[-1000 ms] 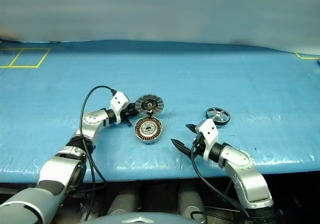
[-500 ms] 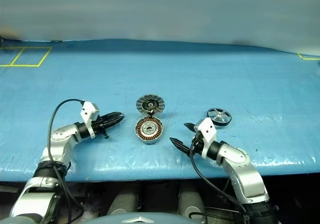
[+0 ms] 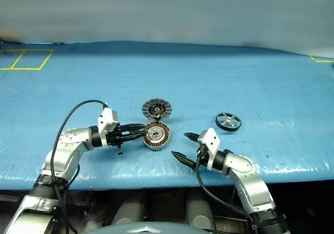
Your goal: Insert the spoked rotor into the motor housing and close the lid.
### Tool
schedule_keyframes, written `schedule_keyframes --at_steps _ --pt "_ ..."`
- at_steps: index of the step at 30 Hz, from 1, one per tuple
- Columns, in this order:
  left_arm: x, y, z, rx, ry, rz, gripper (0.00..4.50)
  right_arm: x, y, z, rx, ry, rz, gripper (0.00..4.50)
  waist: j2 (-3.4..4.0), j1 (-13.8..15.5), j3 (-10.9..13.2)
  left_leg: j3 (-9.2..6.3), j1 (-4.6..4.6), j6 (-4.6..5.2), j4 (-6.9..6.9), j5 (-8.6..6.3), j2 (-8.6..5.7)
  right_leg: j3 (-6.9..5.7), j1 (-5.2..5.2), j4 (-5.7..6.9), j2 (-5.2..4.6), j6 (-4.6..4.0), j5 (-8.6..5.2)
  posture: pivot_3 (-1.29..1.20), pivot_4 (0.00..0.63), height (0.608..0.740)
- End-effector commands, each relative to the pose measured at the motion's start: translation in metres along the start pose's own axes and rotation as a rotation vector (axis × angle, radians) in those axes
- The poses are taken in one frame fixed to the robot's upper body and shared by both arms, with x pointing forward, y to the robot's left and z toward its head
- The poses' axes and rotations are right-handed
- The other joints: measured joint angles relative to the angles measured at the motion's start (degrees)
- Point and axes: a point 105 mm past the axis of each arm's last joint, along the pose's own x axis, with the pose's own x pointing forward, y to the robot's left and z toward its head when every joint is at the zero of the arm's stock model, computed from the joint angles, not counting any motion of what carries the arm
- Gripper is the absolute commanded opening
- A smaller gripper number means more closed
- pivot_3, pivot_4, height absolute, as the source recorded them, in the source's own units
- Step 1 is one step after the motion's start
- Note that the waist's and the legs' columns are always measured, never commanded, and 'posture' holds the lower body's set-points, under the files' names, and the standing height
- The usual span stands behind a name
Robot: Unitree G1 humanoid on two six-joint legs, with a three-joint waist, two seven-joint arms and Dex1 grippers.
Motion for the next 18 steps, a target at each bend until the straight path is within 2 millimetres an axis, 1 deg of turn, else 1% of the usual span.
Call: schedule_keyframes --at_steps 1,6,10,18 --pt "0.007 0.001 0.006 0.069 0.013 -0.025 0.63 0.000 0.000 0.006 -0.042 -0.026 -0.006 4.50 0.00 0.0 0.0 0.00 0.00 0.00 0.00 0.00 0.00 0.00 0.00 0.00 0.00 0.00 0.00 0.00 0.150 0.740" --pt "0.016 0.006 0.005 0.117 0.037 -0.028 0.63 0.001 0.001 0.001 -0.065 -0.006 -0.006 4.50 0.00 0.0 0.0 0.00 0.01 0.00 0.01 0.00 0.00 0.00 0.01 0.00 0.00 0.00 0.00 0.00 0.150 0.740" --pt "0.022 0.008 0.007 0.141 0.040 -0.039 0.63 0.001 0.001 0.002 -0.101 -0.018 -0.007 4.50 0.00 0.0 0.0 0.00 -0.02 0.00 0.01 0.00 -0.01 0.00 -0.01 -0.01 0.00 0.01 0.00 0.00 0.150 0.740" --pt "0.031 0.006 0.005 0.182 0.077 -0.080 0.63 0.002 0.000 0.002 -0.143 -0.025 -0.012 4.50 0.00 0.0 0.0 -0.01 -0.01 0.00 0.01 0.00 -0.01 0.00 0.01 0.00 0.00 0.01 0.00 0.00 0.150 0.740"
